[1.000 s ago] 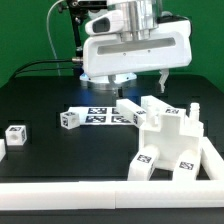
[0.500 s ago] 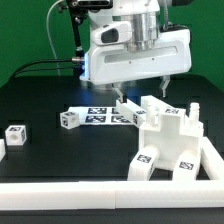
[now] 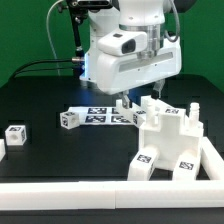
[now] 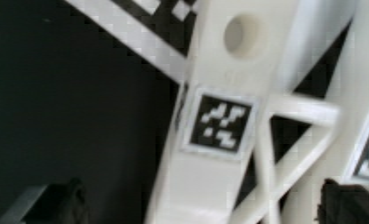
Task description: Assemble chair
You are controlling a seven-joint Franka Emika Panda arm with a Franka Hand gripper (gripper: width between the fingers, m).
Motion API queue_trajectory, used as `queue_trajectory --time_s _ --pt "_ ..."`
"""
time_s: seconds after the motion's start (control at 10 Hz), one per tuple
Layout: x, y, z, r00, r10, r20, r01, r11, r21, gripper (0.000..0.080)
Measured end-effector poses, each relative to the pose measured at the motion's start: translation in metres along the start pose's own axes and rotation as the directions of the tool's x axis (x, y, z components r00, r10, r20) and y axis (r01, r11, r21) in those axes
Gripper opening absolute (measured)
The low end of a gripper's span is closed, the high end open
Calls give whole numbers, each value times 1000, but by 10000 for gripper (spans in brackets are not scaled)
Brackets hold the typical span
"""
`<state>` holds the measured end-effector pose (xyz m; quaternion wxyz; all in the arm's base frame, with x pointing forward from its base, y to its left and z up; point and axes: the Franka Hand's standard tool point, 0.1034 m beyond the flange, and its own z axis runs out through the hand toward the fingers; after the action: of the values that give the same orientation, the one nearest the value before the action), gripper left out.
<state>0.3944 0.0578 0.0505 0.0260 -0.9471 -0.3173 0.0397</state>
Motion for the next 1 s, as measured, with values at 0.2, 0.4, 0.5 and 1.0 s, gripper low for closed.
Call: queue_trajectory --time_s 0.2,0.4,0.5,1.0 --pt "1 4 -1 1000 23 -7 -23 1000 -4 649" --pt "-1 3 1 1000 23 -3 -23 1000 -2 649" --pt "-14 -5 16 996 69 56 -71 997 30 649" --pt "-31 -4 47 996 83 35 -83 997 -9 649"
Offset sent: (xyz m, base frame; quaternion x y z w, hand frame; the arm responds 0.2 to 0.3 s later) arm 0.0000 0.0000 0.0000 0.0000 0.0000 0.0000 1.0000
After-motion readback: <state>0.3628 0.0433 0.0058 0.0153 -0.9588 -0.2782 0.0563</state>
